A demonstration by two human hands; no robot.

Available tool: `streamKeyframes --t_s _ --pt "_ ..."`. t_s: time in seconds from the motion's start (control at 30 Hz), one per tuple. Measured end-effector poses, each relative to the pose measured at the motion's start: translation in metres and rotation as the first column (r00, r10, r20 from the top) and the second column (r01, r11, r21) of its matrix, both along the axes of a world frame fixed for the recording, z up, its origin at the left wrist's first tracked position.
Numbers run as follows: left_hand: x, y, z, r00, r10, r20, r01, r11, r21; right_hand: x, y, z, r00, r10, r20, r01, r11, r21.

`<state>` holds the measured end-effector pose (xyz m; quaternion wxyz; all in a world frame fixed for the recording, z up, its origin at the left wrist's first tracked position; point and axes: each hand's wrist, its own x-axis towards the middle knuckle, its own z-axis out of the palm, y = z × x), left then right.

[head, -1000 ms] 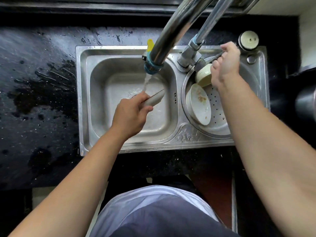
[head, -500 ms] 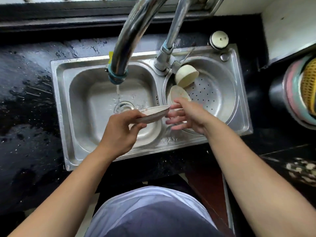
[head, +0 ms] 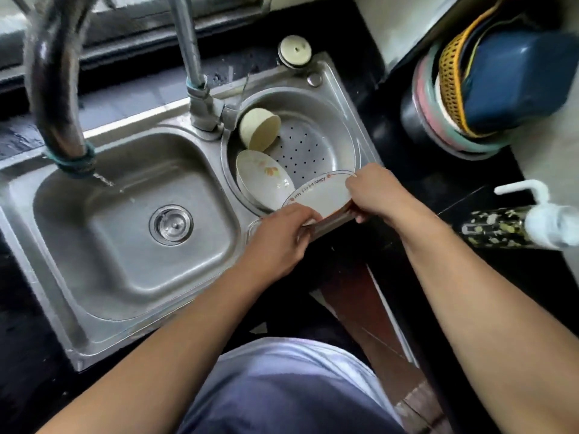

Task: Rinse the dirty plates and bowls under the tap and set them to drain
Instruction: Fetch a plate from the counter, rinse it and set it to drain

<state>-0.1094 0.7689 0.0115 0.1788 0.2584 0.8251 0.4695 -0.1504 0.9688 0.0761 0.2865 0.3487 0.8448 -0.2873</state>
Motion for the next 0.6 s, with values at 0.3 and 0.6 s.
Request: streamKeyframes --t_s 0.3,0.6 --pt "-0.014 0.107 -0.033 0.989 0.12 0.088 -0.094 0.964 -0.25 -0.049 0.069 -0.048 0.964 0.231 0.134 -0.241 0.969 0.061" --pt "-0.023 0.123 -0.055 0.973 0.128 0.191 -0.032 0.899 -0.438 -0.065 0.085 -0.102 0.915 0.341 0.217 -0.333 0.94 -0.074"
